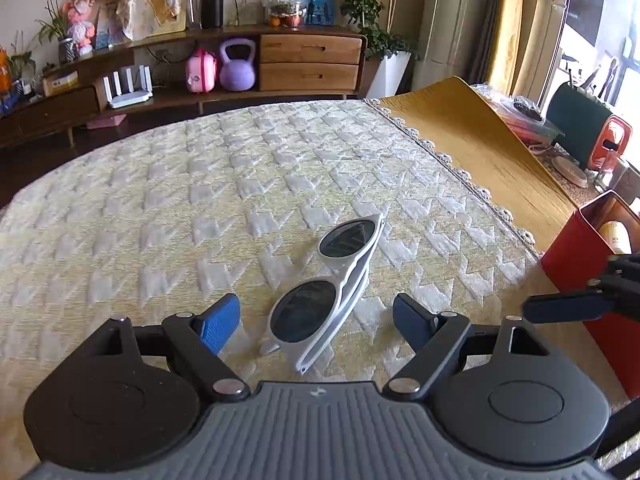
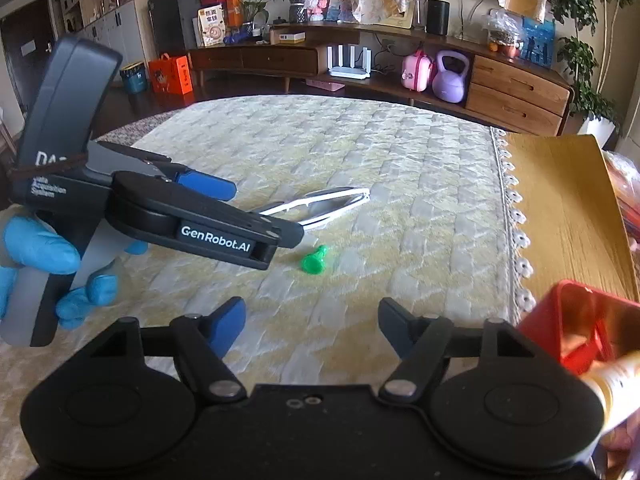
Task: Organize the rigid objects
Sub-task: 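Grasp the white sunglasses with the left tool while the right tool grasps the green pushpin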
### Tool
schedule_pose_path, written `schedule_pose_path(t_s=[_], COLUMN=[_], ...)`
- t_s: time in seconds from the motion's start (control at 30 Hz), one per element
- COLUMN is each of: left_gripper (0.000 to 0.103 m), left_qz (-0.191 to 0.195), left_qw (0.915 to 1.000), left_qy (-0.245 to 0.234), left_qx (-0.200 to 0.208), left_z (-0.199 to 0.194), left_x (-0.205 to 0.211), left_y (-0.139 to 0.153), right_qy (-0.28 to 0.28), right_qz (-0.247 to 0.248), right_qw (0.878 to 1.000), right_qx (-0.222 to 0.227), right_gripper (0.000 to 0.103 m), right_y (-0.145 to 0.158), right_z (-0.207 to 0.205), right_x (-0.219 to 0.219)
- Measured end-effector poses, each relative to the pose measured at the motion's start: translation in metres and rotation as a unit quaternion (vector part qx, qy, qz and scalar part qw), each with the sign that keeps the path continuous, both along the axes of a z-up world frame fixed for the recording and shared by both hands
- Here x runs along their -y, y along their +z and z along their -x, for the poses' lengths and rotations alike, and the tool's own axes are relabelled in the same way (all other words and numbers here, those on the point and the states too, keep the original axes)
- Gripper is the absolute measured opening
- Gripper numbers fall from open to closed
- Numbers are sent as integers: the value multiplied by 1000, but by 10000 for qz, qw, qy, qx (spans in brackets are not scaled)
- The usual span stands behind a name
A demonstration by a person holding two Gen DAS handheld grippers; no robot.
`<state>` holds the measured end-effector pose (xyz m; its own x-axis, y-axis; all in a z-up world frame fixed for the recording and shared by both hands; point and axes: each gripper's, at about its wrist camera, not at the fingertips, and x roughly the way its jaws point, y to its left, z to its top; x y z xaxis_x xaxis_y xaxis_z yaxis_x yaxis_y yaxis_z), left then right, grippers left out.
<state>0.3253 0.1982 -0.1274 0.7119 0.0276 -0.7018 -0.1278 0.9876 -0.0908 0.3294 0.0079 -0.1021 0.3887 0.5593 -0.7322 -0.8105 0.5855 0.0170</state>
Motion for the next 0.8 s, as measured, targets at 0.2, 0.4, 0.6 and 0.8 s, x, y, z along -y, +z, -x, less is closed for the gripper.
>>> schedule_pose_path(t_s=[0.2,0.4,0.6,0.8], left_gripper=[84,77,64,45], left_qz=[-48,-83,-56,-108], left_qw=[9998,9995,9995,9992], left_qy=[-192,-313,-314,-370], left_qx=[37,34,51,69], left_z=[-8,-15,-21,-26], left_x=[6,7,4,4], left_y=[-6,-8,-7,-7], right_qy=[5,40,-2,-30], right_qz=[59,96,4,-11], right_qw=[10000,9999,10000,9999], right_qx=[20,82,95,130], right_gripper=[52,40,35,31], right_y=[-11,-19,-18,-19], right_z=[-12,-16,-21,-30], right_x=[-15,-25,-31,-37])
